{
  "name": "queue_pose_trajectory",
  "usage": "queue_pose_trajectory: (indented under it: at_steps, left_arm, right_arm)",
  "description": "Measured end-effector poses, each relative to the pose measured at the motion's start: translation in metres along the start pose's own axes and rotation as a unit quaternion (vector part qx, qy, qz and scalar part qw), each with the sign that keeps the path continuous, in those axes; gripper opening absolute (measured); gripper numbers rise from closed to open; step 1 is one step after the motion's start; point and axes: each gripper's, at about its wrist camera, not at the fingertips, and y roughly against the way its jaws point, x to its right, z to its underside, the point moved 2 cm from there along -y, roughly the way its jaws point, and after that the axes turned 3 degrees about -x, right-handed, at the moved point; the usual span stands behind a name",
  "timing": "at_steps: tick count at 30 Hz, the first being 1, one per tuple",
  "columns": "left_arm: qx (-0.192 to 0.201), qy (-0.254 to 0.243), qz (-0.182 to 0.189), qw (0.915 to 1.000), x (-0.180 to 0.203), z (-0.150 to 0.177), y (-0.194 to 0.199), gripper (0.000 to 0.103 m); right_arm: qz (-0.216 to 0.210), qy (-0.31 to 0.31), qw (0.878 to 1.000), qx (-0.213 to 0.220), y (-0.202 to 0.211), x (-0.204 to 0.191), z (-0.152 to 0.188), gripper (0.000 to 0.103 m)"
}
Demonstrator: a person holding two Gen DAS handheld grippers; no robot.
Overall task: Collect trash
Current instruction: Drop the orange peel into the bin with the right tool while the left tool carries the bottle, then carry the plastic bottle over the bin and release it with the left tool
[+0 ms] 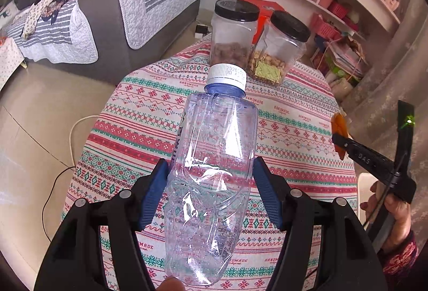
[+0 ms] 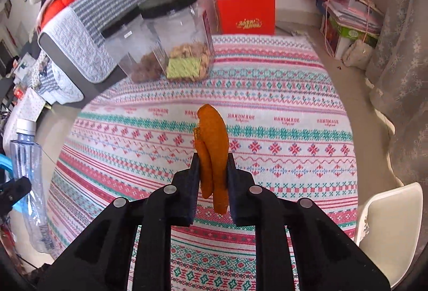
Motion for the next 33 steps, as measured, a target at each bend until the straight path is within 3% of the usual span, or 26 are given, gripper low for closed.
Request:
queue_pose_trajectory:
  at_steps: [4,8,16,19,21,27,30,33]
  left_arm:
    - [0.034,0.013,0.007,0.9993,0.002,-0.006,0.009,0.064]
    - [0.053,0.021,0.016,0.9982,0.006,-0.009,0.014,0.064]
    - [0.077,-0.003,0.009,0.9969,0.025,-0.004,0.021,0.064]
    - [0.081,-0.016,0.010,0.9965,0.035,0.001,0.022,0.064]
    - [0.081,-0.024,0.010,0.9964,0.043,0.006,0.021,0.064]
    - [0.082,-0.060,0.017,0.9946,0.081,0.019,0.019,0.064]
    - [0.081,-0.084,0.028,0.9927,0.110,0.022,0.017,0.064]
    - [0.072,-0.091,0.067,0.9909,0.148,0.022,0.015,0.064]
  right_arm:
    - [0.023,-0.011,0.998,0.061,0.041,0.009,-0.006,0.018]
    - [0.091,-0.036,0.989,0.109,0.084,0.038,0.002,0.018]
    - [0.271,-0.085,0.948,0.141,0.142,0.109,0.045,0.021]
    - [0.313,-0.100,0.934,0.142,0.153,0.133,0.063,0.036]
    - [0.332,-0.108,0.924,0.154,0.163,0.144,0.071,0.062]
    - [0.347,-0.151,0.902,0.209,0.203,0.173,0.083,0.097]
    - [0.335,-0.167,0.902,0.213,0.217,0.187,0.085,0.096]
    - [0.320,-0.183,0.905,0.211,0.230,0.199,0.093,0.096]
